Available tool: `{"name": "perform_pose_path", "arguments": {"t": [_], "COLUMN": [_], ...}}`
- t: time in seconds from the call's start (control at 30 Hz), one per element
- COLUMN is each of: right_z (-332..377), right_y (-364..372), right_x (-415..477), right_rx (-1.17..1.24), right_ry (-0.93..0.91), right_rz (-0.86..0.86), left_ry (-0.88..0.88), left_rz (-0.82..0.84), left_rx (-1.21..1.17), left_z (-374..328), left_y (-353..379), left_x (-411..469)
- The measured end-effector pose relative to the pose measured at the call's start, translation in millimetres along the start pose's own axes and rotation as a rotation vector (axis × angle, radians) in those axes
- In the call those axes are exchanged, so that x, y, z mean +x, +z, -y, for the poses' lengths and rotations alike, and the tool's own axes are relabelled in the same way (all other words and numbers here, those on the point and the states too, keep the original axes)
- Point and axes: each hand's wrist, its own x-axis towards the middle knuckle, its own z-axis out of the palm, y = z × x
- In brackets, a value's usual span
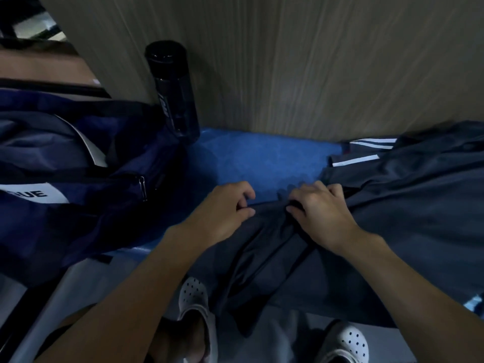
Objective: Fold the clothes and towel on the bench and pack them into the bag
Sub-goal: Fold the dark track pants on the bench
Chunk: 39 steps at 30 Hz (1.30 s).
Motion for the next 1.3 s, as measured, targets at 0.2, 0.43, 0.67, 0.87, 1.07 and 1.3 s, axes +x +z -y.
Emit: {"name": "perform_pose_path", "arguments": {"t": [0.2, 0.43, 0.67, 0.87, 1.07, 1.3], "right_z": [-5, -8, 1, -1, -5, -4], "right_y": [4, -2, -11, -8, -13, -15], "right_x": [22, 16, -11, -17, -13, -7], "right_rx": [-0.01, -0.002, 0.226, 0.164, 0.246, 0.018], "right_ry": [0.133, 0.113, -0.209, -0.215, -0.194, -0.082], "right_rz": [-0.057, -0.185, 0.133, 0.189, 0.114, -0.099], "left_ry": [-0.102, -0.061, -0.081, 0.015, -0.05, 0.071], "left_rz": [0.128, -0.276, -0.304, -0.075, 0.006, -0.137], "left_rx": [0.055, 0.004, -0.026, 0.277, 0.349, 0.173], "left_z": [18, 23, 31, 28, 31, 27], "left_y": [-21, -21, -18, -22, -25, -27], "left_x": [-5, 3, -2, -13, -19, -12]}}
